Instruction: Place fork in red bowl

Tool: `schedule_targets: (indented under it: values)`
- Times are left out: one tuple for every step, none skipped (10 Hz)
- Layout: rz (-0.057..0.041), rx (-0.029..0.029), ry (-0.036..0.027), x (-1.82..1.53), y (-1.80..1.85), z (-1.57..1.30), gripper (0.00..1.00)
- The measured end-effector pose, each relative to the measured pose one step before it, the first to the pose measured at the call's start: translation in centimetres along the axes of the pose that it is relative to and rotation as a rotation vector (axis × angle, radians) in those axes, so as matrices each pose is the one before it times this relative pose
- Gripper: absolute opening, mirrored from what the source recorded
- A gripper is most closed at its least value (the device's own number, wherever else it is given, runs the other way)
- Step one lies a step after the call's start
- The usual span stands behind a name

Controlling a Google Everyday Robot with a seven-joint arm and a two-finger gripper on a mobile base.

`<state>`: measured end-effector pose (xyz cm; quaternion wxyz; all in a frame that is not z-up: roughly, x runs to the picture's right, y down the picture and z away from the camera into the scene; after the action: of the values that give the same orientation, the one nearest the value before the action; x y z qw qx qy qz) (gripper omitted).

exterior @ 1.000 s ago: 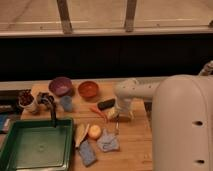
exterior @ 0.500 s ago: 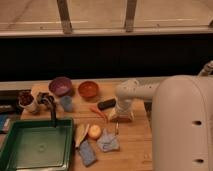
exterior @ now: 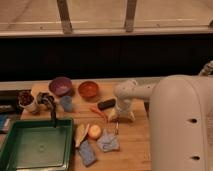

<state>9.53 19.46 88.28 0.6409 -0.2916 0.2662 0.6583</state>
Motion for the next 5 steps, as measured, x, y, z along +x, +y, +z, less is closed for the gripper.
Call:
schedule_targets:
  values:
    - [-0.00041,0.00030,-0.00001,0.002,0.030,0.007,0.58]
    - [0.00028,0.00050,-0.00004,0.004,-0.018,-0.083,0.47]
    - [0.00275,-0.00012,-0.00064,-0.008,-0.099,-0.178,0.36]
    - [0.00345,-0.00004,-0.00071,-0.007,-0.119,-0.236,0.26]
    - [-0.00060,-0.00065,-0.00164,-0.068,0.041,-0.338,0.16]
